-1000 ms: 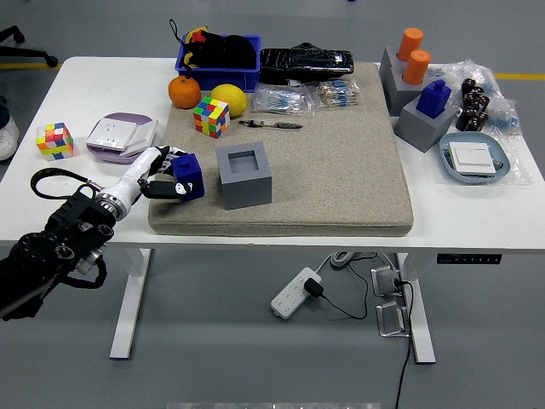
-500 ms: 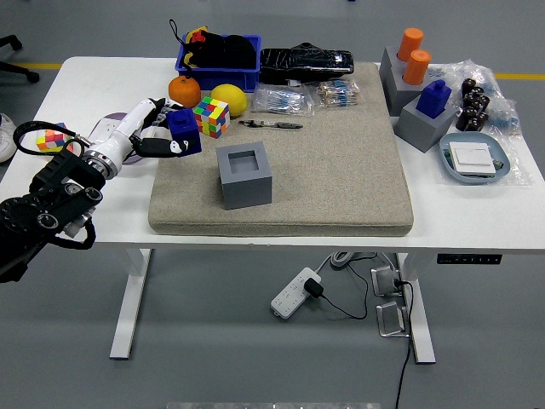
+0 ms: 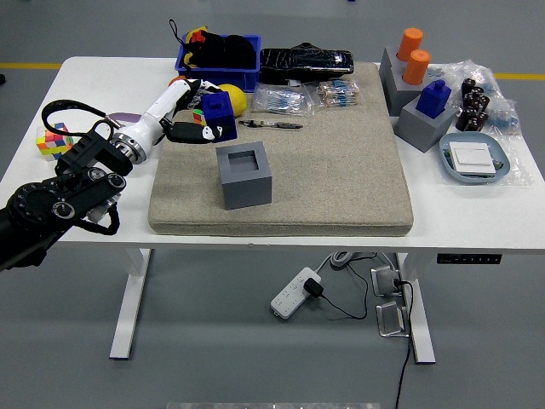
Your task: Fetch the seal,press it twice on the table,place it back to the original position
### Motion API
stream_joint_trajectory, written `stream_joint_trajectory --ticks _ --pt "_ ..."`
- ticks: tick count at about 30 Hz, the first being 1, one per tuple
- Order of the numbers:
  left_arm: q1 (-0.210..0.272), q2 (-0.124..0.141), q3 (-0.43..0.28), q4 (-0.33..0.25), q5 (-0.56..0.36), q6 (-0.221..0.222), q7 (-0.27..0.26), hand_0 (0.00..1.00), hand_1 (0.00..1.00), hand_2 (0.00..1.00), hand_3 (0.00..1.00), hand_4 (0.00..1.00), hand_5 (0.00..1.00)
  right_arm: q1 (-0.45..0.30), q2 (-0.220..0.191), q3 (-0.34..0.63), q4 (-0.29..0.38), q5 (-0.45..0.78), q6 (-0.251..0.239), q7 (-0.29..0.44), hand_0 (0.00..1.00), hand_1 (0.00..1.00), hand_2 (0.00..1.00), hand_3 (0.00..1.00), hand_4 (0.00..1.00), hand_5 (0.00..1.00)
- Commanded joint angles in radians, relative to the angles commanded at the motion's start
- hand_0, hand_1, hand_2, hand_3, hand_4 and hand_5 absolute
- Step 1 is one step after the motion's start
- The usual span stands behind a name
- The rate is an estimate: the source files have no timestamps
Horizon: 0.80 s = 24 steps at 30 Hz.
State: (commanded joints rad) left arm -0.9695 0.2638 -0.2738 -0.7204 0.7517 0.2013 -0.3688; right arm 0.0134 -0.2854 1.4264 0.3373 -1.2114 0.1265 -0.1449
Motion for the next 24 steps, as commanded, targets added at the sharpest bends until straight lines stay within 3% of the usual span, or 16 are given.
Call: stream_joint_trajectory --ticks 3,11,24 --pt "-0.011 -0.029 0.019 0.011 -0.005 -0.004 0.006 0.654 0.561 0.543 0.597 0.727 0.002 0.003 -0.001 -0.001 0.001 0.002 -0.001 0.0 0.831 0.73 0.696 0.709 0.744 0.515" --pt "-0.026 -0.071 0.073 0.053 -0.022 -0.011 0.018 0.655 0.561 0.547 0.597 0.731 0.002 0.007 -0.004 -0.005 0.0 0.004 -0.001 0.0 0.831 0.73 0.696 0.709 0.744 0.514" --pt "-0.018 -0.075 0.12 0.12 -0.042 -0.017 0.028 0.655 0.562 0.547 0.597 0.737 0.002 0.011 -0.009 -0.022 0.0 0.006 -0.001 0.001 0.831 0.729 0.696 0.709 0.744 0.514"
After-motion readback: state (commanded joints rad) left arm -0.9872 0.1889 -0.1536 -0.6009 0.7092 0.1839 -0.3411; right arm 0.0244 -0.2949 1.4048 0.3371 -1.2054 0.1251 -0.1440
